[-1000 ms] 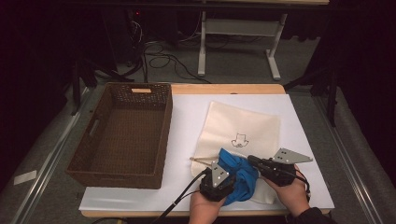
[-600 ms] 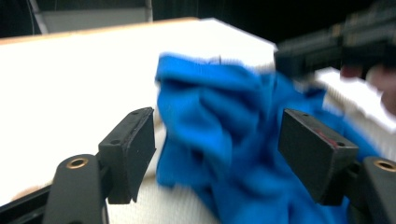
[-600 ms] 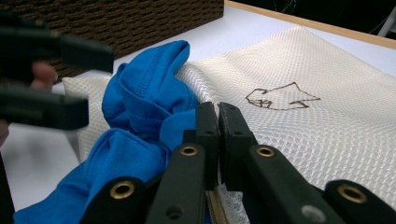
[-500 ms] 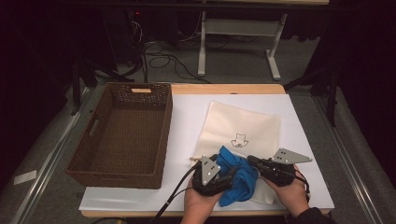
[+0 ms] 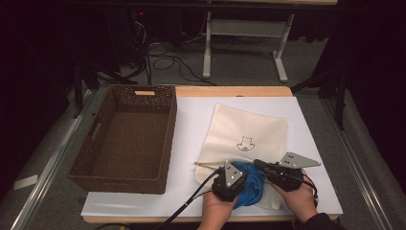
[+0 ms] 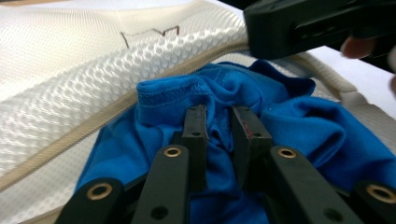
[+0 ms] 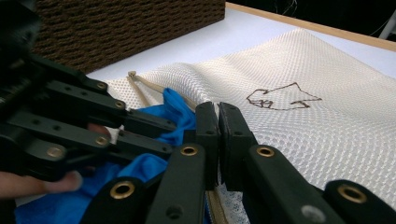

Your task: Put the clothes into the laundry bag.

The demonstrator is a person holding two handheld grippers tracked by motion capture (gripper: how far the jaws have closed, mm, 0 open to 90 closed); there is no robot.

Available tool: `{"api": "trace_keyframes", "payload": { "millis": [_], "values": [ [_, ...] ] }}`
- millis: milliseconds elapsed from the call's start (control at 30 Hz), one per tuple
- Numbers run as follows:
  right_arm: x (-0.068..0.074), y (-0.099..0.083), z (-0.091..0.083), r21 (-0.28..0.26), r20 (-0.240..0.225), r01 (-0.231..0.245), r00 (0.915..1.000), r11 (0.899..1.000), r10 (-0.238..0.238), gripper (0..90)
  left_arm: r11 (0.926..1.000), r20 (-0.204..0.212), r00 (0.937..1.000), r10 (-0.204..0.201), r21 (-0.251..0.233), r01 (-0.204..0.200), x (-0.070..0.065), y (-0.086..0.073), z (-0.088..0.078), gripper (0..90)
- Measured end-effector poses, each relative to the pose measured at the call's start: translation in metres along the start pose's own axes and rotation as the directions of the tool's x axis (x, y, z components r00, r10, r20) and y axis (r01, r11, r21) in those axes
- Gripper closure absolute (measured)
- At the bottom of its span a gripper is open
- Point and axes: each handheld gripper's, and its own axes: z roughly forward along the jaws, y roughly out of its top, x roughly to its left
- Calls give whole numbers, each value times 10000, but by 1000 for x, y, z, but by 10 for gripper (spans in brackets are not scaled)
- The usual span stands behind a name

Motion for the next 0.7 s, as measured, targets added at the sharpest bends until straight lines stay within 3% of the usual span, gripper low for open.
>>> {"api": "trace_keyframes", "payload": {
  "millis": [433,500,700],
  "values": [
    [0,0,0,7,-6,-40,10000,10000,40,887,9971,-433,9965,-719,200,728,11,2,15,651],
    [0,0,-1,-4,-7,-57,10000,10000,57,887,9976,-439,9968,-671,166,679,11,2,13,631],
    [-1,0,-2,-67,4,-99,10000,9999,99,887,9971,-329,9972,-666,-402,653,8,-2,-6,454]
  ]
}}
